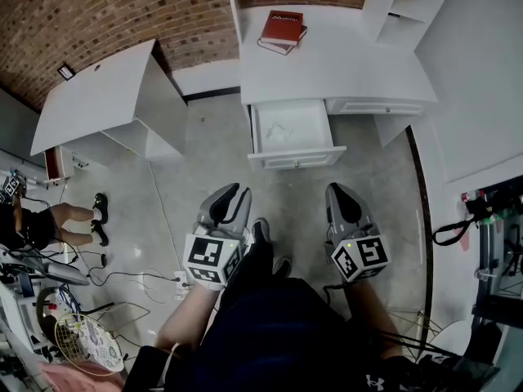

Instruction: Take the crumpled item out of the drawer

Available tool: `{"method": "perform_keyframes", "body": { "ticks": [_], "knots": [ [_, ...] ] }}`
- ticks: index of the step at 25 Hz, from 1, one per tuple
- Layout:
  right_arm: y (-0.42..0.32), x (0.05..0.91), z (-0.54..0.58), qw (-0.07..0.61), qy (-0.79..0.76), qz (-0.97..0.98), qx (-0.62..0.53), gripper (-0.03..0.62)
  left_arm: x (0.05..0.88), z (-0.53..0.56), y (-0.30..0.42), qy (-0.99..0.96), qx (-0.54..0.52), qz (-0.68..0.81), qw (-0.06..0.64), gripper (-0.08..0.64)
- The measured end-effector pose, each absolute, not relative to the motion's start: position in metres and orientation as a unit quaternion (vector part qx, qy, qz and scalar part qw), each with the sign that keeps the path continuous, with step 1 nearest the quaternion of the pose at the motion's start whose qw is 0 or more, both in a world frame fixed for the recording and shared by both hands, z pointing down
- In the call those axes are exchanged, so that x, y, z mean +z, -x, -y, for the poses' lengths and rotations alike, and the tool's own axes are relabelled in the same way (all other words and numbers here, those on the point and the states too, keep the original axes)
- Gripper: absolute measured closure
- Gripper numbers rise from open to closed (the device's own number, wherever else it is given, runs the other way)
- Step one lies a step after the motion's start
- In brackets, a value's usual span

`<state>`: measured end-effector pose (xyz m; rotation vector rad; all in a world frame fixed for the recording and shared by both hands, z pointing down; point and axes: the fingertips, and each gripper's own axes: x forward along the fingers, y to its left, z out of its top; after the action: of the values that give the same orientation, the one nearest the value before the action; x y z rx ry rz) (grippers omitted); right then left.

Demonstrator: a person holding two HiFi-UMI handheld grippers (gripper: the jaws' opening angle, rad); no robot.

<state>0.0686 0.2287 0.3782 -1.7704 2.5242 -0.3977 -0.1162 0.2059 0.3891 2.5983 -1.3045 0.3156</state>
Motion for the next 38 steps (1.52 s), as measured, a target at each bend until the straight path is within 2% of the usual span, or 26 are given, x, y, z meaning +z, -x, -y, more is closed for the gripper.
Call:
{"method": "perform_keyframes", "body": {
  "ticks": [10, 28, 38],
  "knots": [
    [-0.073, 0.380, -0.160, -0.001, 0.590, -0.797, -0.129, 0.591, 0.401, -0.131, 0.113, -0.890, 0.111, 0.423, 0.130, 0.462],
    [-0.065, 0.374, -0.030, -0.020, 0.637, -0.762, -0.112, 0.591, 0.362, 0.067, 0.175, -0.887, 0.057, 0.453, 0.072, 0.462],
    [-0.077, 0.411, 0.015, -0.028, 0.624, -0.766, -0.154, 0.589, 0.405, 0.112, 0.138, -0.891, 0.104, 0.436, 0.076, 0.462]
  ]
}}
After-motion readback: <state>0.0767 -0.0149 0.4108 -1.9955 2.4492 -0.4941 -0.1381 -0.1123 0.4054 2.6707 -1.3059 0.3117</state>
